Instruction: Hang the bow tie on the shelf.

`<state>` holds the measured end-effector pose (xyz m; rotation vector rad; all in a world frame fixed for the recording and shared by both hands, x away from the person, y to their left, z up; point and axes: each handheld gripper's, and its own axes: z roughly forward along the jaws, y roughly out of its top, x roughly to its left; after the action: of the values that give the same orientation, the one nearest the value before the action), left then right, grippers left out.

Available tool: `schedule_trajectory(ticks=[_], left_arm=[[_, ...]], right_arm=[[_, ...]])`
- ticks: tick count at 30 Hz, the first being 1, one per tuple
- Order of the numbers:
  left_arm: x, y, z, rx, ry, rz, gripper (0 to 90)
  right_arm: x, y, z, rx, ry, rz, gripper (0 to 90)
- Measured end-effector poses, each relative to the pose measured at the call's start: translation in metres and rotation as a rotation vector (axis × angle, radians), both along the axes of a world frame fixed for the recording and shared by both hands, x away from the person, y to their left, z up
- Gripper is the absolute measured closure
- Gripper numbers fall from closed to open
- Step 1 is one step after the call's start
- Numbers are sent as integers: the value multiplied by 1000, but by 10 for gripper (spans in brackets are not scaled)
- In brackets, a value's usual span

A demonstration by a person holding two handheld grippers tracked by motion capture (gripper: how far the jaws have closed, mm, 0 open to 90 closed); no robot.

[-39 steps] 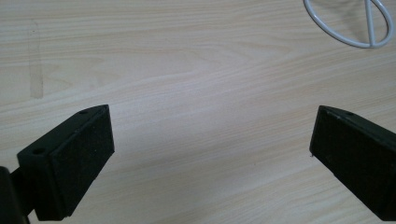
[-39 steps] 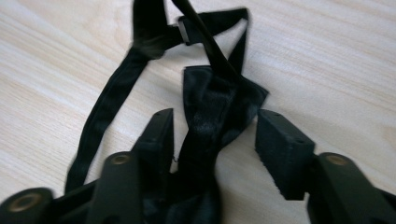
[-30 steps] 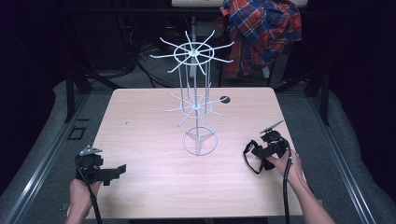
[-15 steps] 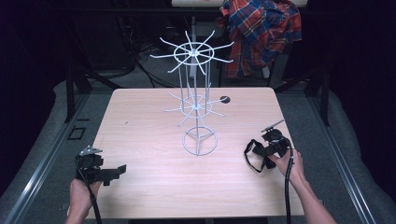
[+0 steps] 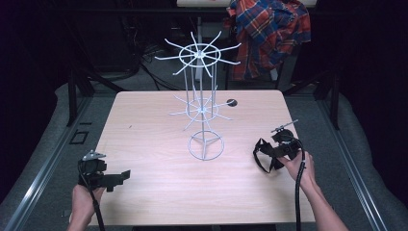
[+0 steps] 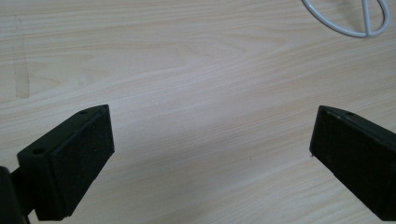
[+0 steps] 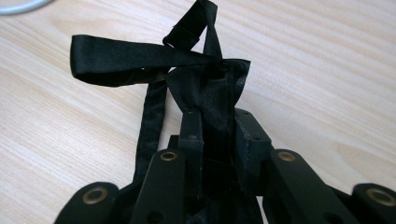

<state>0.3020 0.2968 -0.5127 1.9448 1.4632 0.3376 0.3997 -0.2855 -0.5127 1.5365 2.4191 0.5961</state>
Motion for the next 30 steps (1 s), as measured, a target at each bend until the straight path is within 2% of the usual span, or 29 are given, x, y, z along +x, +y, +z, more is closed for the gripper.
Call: schedule_trajectory(ticks=[11, 23, 24, 30], left_arm=[[0, 0, 0, 3, 5, -6, 0], [0, -1, -1, 5, 4, -4, 0], [0, -1, -1, 6, 4, -5, 0], [0, -1, -1, 11, 8, -7, 0]], right_arm=[[-4, 4, 13, 14, -49, 21, 751], [-10, 8, 31, 56, -99, 41, 751], [-11, 9, 32, 75, -108, 42, 751], [-15, 18, 40, 71, -130, 73, 752]])
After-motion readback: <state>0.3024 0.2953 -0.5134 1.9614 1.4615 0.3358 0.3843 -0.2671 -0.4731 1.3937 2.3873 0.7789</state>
